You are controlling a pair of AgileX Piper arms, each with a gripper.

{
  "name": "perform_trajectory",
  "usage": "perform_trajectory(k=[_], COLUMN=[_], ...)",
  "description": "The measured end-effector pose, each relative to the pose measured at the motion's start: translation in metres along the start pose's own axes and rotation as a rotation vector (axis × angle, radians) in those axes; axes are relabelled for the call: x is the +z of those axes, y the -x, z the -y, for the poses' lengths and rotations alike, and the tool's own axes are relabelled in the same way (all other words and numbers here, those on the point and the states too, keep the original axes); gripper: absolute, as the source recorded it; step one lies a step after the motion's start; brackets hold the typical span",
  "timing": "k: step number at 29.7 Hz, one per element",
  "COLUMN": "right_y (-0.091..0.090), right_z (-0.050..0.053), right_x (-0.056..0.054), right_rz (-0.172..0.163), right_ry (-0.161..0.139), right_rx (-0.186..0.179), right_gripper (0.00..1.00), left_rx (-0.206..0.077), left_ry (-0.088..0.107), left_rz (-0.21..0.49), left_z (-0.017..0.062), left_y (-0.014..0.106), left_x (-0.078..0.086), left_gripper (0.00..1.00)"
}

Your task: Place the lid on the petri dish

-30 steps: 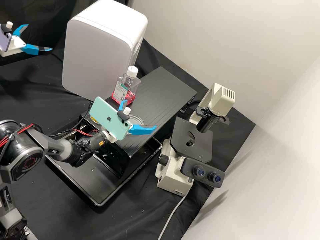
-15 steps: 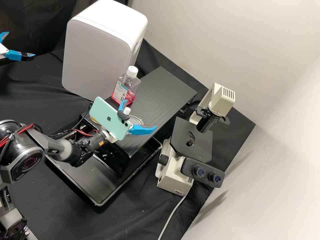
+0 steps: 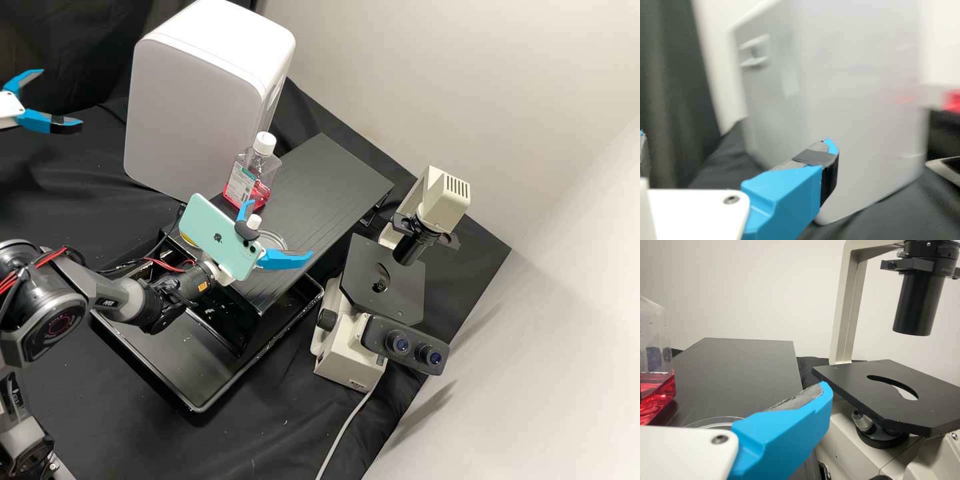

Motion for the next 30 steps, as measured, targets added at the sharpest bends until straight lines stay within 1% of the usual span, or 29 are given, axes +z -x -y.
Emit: perform_trajectory(k=[1, 3, 4, 6, 8, 9, 11, 12, 15, 17, 19, 22, 24, 28, 30], right_y=[0.0, 0.0, 0.0, 0.0, 0.0, 0.0, 0.0, 0.0, 0.0, 0.0, 0.0, 0.0, 0.0, 0.0, 0.0], right_z=[0.0, 0.0, 0.0, 0.0, 0.0, 0.0, 0.0, 0.0, 0.0, 0.0, 0.0, 0.0, 0.0, 0.0, 0.0], right_x=[0.0, 0.0, 0.0, 0.0, 0.0, 0.0, 0.0, 0.0, 0.0, 0.0, 0.0, 0.0, 0.0, 0.0, 0.0], right_rz=[0.0, 0.0, 0.0, 0.0, 0.0, 0.0, 0.0, 0.0, 0.0, 0.0, 0.0, 0.0, 0.0, 0.0, 0.0], right_ry=[0.0, 0.0, 0.0, 0.0, 0.0, 0.0, 0.0, 0.0, 0.0, 0.0, 0.0, 0.0, 0.0, 0.0, 0.0], right_rx=[0.0, 0.0, 0.0, 0.0, 0.0, 0.0, 0.0, 0.0, 0.0, 0.0, 0.0, 0.0, 0.0, 0.0, 0.0], right_gripper=[1.0, 1.0, 1.0, 1.0, 1.0, 1.0, 1.0, 1.0, 1.0, 1.0, 1.0, 1.0, 1.0, 1.0, 1.0], left_rx=[0.01, 0.019, 0.023, 0.034, 0.038, 0.039, 0.037, 0.029, 0.026, 0.02, 0.014, -0.007, -0.009, -0.007, -0.002], left_ry=[-0.004, -0.009, -0.009, -0.006, -0.013, -0.011, -0.009, -0.008, -0.007, -0.005, -0.001, 0.005, 0.004, 0.002, 0.001], left_rz=[0.049, 0.111, 0.156, 0.195, 0.225, 0.234, 0.239, 0.238, 0.237, 0.242, 0.251, 0.267, 0.27, 0.27, 0.271], left_z=[-0.002, -0.0041, -0.0051, -0.0072, -0.0078, -0.0071, -0.0053, -0.0035, -0.0027, -0.0008, 0.0013, 0.0073, 0.0084, 0.0078, 0.0062], left_y=[0.0, -0.001, -0.003, -0.006, -0.008, -0.01, -0.013, -0.014, -0.017, -0.019, -0.024, -0.032, -0.035, -0.034, -0.03], left_x=[0.011, 0.024, 0.033, 0.043, 0.049, 0.051, 0.051, 0.051, 0.051, 0.052, 0.054, 0.058, 0.059, 0.06, 0.06], left_gripper=[1.0, 1.0, 1.0, 1.0, 1.0, 1.0, 1.0, 1.0, 1.0, 1.0, 1.0, 1.0, 1.0, 1.0, 1.0])
